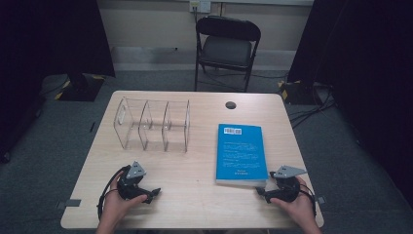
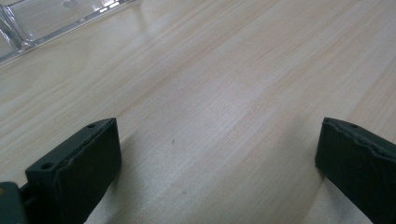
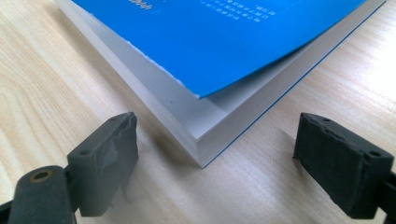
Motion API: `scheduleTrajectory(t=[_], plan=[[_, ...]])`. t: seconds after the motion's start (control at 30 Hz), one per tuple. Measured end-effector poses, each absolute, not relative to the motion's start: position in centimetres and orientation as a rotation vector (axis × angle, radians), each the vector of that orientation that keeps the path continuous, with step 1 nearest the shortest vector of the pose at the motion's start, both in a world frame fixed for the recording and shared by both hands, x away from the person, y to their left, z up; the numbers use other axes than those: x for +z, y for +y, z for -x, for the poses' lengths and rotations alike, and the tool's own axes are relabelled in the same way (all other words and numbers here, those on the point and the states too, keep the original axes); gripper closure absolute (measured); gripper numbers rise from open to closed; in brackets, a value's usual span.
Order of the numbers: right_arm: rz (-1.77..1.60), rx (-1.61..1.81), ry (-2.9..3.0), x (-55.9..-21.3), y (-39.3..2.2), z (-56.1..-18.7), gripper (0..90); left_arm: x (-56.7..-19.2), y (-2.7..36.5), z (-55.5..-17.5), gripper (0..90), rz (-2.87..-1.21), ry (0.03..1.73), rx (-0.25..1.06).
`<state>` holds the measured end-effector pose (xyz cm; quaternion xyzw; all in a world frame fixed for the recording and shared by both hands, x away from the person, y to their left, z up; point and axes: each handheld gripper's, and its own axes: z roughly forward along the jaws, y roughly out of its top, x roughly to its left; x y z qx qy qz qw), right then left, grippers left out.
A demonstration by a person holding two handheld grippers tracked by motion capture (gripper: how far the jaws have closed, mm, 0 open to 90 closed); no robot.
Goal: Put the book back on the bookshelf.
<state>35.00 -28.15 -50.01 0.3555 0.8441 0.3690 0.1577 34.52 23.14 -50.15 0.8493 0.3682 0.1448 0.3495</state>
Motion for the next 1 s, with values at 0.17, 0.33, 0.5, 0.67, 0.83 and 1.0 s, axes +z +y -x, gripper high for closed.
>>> scheduleTrajectory(t=[0.17, 0.33, 0.5, 0.67, 0.83, 1.0], plan=[[-1.027, 1.074, 2.407, -50.0, -28.4, -35.2, 17.6, -49.9, 22.3, -34.3, 0.1, -2.230, 0.980, 0.364], [-1.011, 1.064, 2.410, -49.9, -28.5, -35.1, 20.8, -49.4, 21.7, -34.3, 10.4, -2.241, 0.999, 0.352], [-1.018, 1.066, 2.414, -49.8, -28.6, -35.0, 22.4, -48.7, 21.2, -33.8, 16.8, -2.282, 0.993, 0.296], [-1.002, 1.064, 2.415, -49.8, -28.2, -35.3, 22.6, -48.4, 20.7, -33.5, 16.8, -2.288, 1.004, 0.248], [-0.994, 1.080, 2.413, -49.9, -28.2, -35.5, 22.8, -47.9, 20.1, -33.4, 16.8, -2.298, 0.983, 0.235], [-0.969, 1.098, 2.426, -49.9, -28.2, -35.3, 30.4, -47.2, 18.8, -33.3, 16.7, -2.309, 0.942, 0.211]])
